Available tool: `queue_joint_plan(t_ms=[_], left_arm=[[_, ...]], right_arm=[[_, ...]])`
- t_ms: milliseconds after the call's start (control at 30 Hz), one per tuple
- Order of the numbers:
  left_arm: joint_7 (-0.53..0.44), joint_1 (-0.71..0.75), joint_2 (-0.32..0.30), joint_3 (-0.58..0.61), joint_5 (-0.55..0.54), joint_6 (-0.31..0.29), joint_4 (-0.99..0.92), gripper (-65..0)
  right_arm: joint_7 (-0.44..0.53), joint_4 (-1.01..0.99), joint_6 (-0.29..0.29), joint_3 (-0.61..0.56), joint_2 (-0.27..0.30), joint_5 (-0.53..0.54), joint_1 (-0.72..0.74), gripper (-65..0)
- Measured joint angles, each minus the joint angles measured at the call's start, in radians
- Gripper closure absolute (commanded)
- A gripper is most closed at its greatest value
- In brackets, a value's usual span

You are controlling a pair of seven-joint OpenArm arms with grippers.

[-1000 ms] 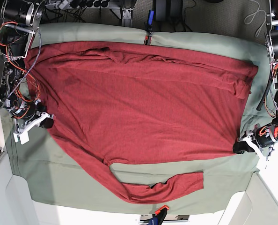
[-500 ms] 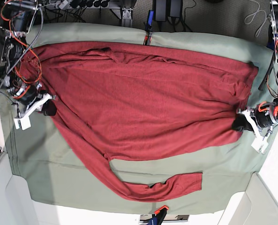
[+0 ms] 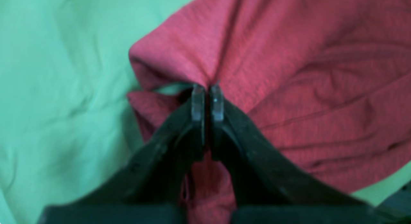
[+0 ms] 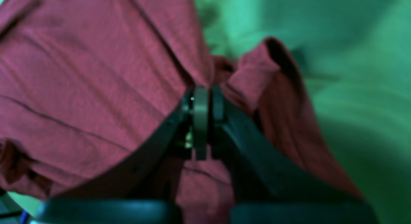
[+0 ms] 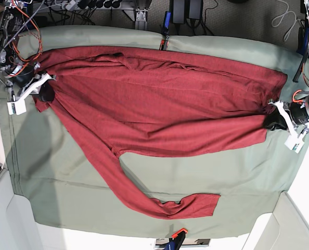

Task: Fold the T-shirt properly
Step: 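Fold the shirt body in half toward the collar with both grippers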

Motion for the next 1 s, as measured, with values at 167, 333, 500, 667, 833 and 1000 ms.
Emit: queue_joint_plan(t_ms=[167, 333, 500, 667, 833, 1000], left_arm=[[0.006, 0.067, -0.003, -0.047, -0.028, 0.0, 0.009, -1.3], [0.048, 0.09, 0.003, -0.054, -0.041, 0.0, 0.01, -1.3], [0.09, 0.102, 0.0, -0.139, -0.101, 0.0, 0.01, -1.3], [0.104, 0.133, 0.0, -0.161, -0.142, 0.0, 0.011, -1.4], [0.106, 0.194, 0.0, -0.161, -0.146, 0.0, 0.013, -9.3], [0.111, 0.219, 0.0, -0.162, -0.143, 0.0, 0.013, -27.7]], right_arm=[[0.0, 0.001, 0.01, 0.052, 0.021, 0.011, 0.001, 0.0], [-0.008, 0.001, 0.01, 0.051, 0.034, 0.012, -0.001, 0.0], [-0.001, 0.003, 0.015, 0.072, 0.05, 0.023, -0.047, 0.0], [0.012, 0.003, 0.018, 0.122, 0.05, 0.034, -0.065, 0.0], [0.011, 0.003, 0.018, 0.124, 0.05, 0.034, -0.064, 0.0], [0.012, 0.003, 0.018, 0.124, 0.05, 0.029, -0.064, -21.4]])
